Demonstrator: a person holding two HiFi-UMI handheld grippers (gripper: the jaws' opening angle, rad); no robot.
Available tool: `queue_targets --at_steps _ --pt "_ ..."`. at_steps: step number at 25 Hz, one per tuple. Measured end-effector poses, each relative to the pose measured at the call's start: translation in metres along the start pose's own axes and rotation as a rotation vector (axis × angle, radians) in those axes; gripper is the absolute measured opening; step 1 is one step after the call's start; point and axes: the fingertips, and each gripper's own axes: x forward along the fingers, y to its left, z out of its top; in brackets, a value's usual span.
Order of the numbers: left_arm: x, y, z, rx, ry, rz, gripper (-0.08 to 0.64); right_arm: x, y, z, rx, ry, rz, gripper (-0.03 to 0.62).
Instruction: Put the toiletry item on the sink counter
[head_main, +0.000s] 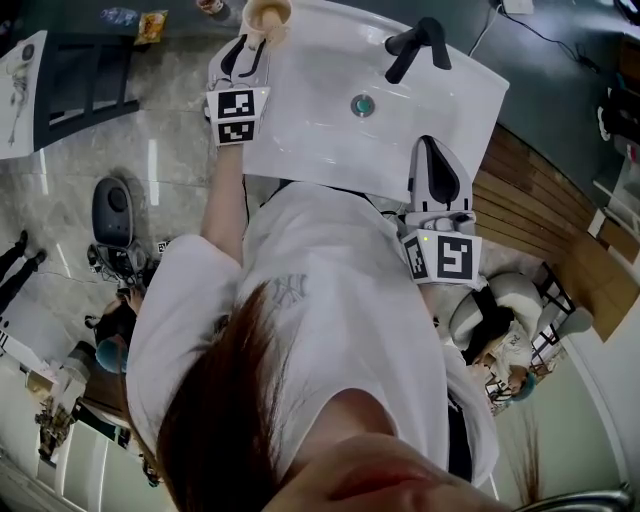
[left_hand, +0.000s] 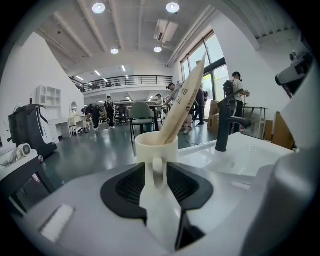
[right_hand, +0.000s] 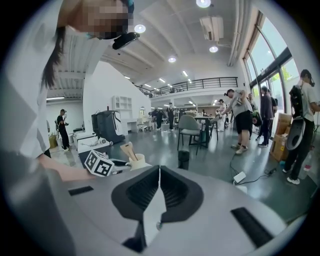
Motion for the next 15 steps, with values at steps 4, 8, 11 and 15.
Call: queue_targets --at_steps 4,8,11,15 --pt "-0.004 0.0 -0.001 -0.007 0.004 0.006 0.123 0.0 0.0 0.0 -0.001 -0.004 0.004 0.011" --pt "-0.012 0.001 0.007 -0.016 -0.016 0.009 0.123 0.0 0.002 0.0 -0.002 -0.009 0.012 0.011" --pt "-0.024 0.0 0.022 -0.014 -0.049 0.013 0.123 0.001 0.002 0.001 -0.003 -0.018 0.018 0.011" --pt "-0.047 0.0 0.049 -0.026 -0.12 0.016 0.088 0.0 0.001 0.005 -0.006 -0.037 0.021 0.011"
